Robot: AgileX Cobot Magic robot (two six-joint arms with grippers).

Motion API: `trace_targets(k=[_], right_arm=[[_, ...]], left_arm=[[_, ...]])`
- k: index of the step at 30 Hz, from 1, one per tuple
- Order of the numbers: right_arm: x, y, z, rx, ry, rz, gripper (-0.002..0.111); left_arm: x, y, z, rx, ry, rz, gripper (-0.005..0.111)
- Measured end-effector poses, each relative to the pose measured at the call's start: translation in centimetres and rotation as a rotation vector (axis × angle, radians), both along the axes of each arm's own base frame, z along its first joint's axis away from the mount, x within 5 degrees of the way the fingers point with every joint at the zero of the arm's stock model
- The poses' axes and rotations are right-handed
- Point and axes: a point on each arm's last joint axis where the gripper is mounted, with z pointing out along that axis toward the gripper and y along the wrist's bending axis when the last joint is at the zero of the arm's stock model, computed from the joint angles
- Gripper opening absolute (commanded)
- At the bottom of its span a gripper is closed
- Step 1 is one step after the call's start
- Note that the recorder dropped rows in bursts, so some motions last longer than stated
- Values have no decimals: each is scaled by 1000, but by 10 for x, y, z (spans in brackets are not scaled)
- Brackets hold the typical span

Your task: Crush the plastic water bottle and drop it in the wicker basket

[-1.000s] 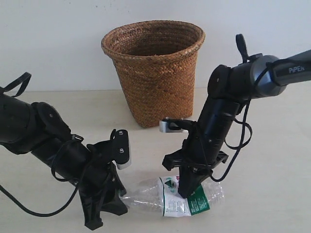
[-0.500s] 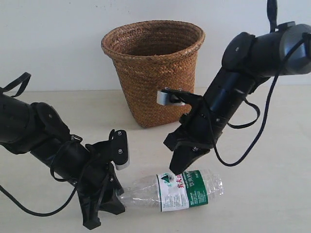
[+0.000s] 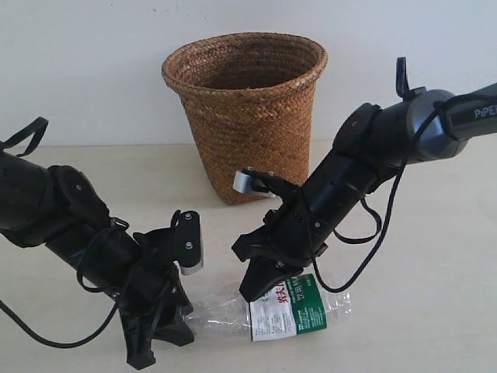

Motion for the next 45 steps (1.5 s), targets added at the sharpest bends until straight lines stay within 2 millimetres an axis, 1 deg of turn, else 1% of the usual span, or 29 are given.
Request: trace_targets(k=[9,17,25,28,35,41,45], right_arm=[[-1,2,-2,-3,-5,6,0],[2,4,-24,-26,51,-15,0],[3,6,-36,-38,101,-49,0],[4,5,-39,-76,127,-76,0],[5,4,-39,-182,153,-125,0],[5,4,-39,-192,157,-137,0],[6,5,-28,-201,135,-96,0]], left_arm=[[0,1,0,5,0,-4,4],[0,1,-1,9,1,-3,4],[-1,1,-1,8,5,1,4],[-1,1,-1,6,6,4,4],[-1,0,0,-3,12,14,4],[-1,0,0,-5,13,16,4],[-1,0,0,-9,17,21,4]])
